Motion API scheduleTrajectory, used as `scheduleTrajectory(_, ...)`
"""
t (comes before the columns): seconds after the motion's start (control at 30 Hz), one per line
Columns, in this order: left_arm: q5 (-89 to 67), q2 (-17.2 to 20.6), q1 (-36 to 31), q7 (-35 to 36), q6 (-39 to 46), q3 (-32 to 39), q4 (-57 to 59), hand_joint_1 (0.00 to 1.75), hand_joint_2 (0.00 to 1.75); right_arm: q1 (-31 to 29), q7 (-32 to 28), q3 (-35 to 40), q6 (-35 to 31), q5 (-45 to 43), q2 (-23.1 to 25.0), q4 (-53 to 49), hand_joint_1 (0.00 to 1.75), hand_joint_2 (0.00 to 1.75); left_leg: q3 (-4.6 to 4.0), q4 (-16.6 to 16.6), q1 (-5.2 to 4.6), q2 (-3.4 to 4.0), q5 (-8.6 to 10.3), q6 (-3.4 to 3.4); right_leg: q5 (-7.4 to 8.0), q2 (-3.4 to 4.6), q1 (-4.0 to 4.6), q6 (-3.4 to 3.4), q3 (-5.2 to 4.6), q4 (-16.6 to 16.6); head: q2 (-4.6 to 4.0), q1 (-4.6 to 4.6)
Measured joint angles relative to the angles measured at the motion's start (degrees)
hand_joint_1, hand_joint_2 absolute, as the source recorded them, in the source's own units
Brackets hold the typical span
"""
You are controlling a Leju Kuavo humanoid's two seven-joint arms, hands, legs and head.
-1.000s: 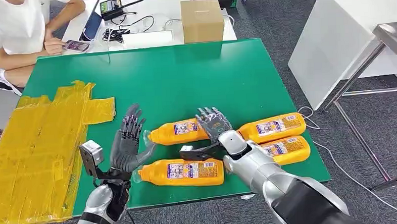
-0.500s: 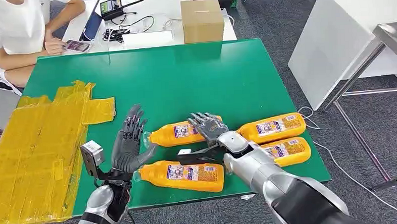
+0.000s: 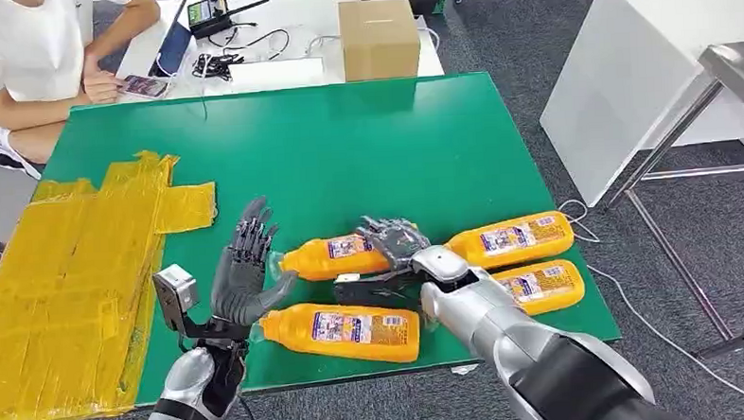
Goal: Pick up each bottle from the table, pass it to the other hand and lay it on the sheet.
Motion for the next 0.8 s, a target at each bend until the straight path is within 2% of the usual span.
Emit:
scheduleTrajectory(0.07,0.04,0.0,-0.01,-0.11,0.0,0.0,0.04,0.0,1.75,0.0,0.04,-0.02,0.07,0.44,-0.04,0.0,1.38,1.75,0.01,0.0,0.0,0.0,0.0,0.0,0.0,0.0,0.0,0.0,0.01,0.0,0.0,0.0)
scheduleTrajectory(0.13,0.13,0.0,-0.07,-0.13,0.0,-0.02,0.11,0.0,1.75,-0.01,0.33,-0.02,0.07,1.01,-0.04,0.0,1.34,1.75,0.02,0.0,0.0,0.01,0.0,0.0,0.0,0.0,0.0,0.0,0.02,0.0,0.0,0.0)
scheduleTrajectory(0.23,0.13,0.0,-0.13,-0.13,0.0,-0.02,0.28,0.0,1.75,-0.02,1.18,-0.02,0.04,1.47,-0.04,0.0,1.5,1.75,0.05,0.0,0.0,0.0,0.0,0.0,0.0,0.0,0.0,0.0,0.06,-0.01,0.0,0.0)
scheduleTrajectory(0.3,0.13,0.0,-0.13,-0.15,0.0,-0.02,0.33,0.0,1.75,-0.02,2.1,0.0,-0.06,2.12,-0.04,0.0,1.69,1.75,0.07,0.0,0.0,0.0,0.0,0.0,0.0,0.0,0.0,0.0,0.07,-0.01,0.0,0.0)
scheduleTrajectory(0.37,0.13,0.0,-0.13,-0.15,0.02,-0.07,0.35,0.0,1.75,-0.01,3.26,0.18,-0.24,2.87,-0.04,0.0,1.75,1.75,0.08,0.0,0.0,0.0,0.0,0.0,0.0,0.0,0.0,0.0,0.09,-0.01,0.0,0.0)
scheduleTrajectory(0.8,0.13,0.0,-0.12,-0.13,0.52,-0.33,0.35,0.0,1.75,0.8,7.23,0.24,-5.68,3.5,0.07,0.02,1.75,1.75,0.09,0.0,-0.02,-0.03,0.0,0.0,0.0,-0.01,0.0,0.0,0.11,-0.01,0.0,0.0)
